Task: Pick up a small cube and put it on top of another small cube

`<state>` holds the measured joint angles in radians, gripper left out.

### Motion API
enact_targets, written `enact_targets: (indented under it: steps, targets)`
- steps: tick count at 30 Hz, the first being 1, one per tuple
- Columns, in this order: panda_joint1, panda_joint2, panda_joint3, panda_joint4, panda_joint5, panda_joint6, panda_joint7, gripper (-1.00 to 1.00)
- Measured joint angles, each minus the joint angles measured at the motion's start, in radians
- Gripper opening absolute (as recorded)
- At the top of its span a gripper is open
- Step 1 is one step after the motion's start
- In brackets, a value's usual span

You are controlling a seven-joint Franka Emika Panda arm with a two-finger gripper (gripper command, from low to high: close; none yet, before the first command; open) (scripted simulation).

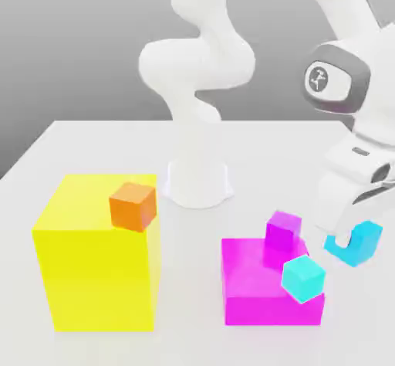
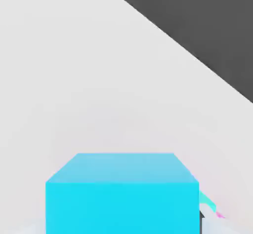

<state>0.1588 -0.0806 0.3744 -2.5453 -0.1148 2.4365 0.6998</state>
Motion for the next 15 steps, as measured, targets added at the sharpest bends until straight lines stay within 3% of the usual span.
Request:
enact_targets:
  steps: [11,15]
  targets:
    - [0.153,-0.405,-0.148,-0.322,0.245,-0.053,-0.439,-1.0]
    - [0.166,-0.346,-0.153,-0.378,0.268,0.063,-0.48,-1.0]
